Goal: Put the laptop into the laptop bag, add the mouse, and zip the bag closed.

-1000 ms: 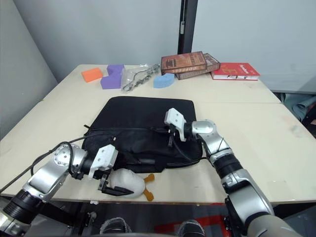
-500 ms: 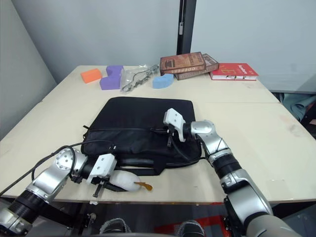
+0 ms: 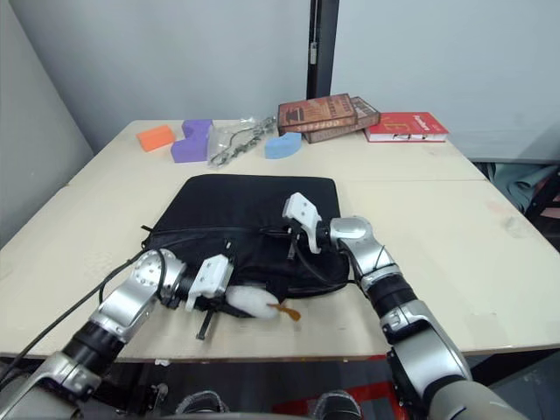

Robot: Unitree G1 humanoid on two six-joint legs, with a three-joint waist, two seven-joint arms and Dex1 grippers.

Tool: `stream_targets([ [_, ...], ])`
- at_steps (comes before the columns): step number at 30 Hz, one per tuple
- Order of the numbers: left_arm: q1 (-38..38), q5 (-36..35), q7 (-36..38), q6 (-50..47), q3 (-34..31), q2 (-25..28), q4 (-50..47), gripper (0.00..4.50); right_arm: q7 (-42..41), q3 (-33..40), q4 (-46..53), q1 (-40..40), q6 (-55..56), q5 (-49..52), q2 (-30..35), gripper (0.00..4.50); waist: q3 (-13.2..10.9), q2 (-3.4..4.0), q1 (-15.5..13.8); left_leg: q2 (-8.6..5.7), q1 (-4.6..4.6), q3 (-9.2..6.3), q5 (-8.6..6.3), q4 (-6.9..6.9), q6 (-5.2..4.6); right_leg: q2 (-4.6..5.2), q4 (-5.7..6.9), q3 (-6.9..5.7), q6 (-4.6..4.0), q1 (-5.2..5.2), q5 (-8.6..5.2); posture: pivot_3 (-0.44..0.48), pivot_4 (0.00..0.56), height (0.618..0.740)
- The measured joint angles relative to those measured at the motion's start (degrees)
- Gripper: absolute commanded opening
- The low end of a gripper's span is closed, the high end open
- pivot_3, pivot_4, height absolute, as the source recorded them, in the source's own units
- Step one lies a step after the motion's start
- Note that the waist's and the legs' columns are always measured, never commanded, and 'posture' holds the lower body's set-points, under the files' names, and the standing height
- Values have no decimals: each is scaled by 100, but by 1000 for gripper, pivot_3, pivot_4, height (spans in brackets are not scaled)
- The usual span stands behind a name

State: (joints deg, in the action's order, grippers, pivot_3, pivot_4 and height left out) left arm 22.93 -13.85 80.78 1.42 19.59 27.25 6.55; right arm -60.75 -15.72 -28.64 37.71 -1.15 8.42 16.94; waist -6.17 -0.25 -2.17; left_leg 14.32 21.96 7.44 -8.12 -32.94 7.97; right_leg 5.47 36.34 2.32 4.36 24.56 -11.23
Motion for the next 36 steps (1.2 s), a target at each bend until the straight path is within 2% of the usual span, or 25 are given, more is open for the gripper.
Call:
stream_targets([
  [3,247,-4,-3,-474,201,-297,-25,23,-7,0,6,13,-43,0,-19,0,0,0,19,0,0,11,0,-1,0,0,-14,11,-1,0,1,0,150,734],
  [7,472,-152,94,-1264,306,-364,-115,23,-20,3,11,16,-89,0,-21,0,0,0,21,0,1,13,0,4,0,-2,-23,11,0,1,0,0,150,734],
  [11,709,-189,261,-1641,335,-338,-131,23,-50,5,15,25,-148,0,-24,0,0,0,18,-1,2,14,0,3,0,-1,-28,13,-1,0,0,0,150,734],
  [13,729,-216,296,-1841,341,-257,-223,994,-67,6,23,34,-176,0,-31,0,-1,0,23,-1,1,15,0,11,1,-1,-31,12,0,1,0,0,150,734],
  [18,545,-357,293,-2186,333,78,-708,2809,-115,3,25,61,-201,1,-54,0,-3,1,46,-1,2,15,-1,39,1,-7,-40,11,0,11,0,0,150,734],
  [22,142,-535,253,-2395,87,618,-1163,4237,-162,3,30,84,-201,2,-61,0,-5,4,56,-1,5,16,0,67,1,-11,-52,10,0,26,0,0,150,734],
  [23,70,-574,230,-2381,-18,721,-1239,4467,-172,4,27,87,-201,1,-58,0,-6,5,53,-1,4,16,-1,70,2,-11,-54,9,0,26,0,0,150,734],
  [29,-320,-802,69,-2221,-669,1338,-1916,4467,-199,7,14,108,-201,2,-80,0,-7,6,75,0,5,18,-2,74,4,-11,-62,9,1,30,-1,0,150,734],
  [33,-395,-1144,65,-2583,-1458,2189,-2086,4467,-213,19,62,102,-217,4,-91,0,-16,8,83,2,5,15,-3,93,6,-17,-64,5,2,39,-1,0,150,734],
  [36,47,-1190,-246,-2574,-1885,2193,-1602,4467,-231,181,491,-30,-695,174,10,0,-32,15,14,0,8,17,-2,94,7,-15,-71,6,1,37,0,0,150,734],
])
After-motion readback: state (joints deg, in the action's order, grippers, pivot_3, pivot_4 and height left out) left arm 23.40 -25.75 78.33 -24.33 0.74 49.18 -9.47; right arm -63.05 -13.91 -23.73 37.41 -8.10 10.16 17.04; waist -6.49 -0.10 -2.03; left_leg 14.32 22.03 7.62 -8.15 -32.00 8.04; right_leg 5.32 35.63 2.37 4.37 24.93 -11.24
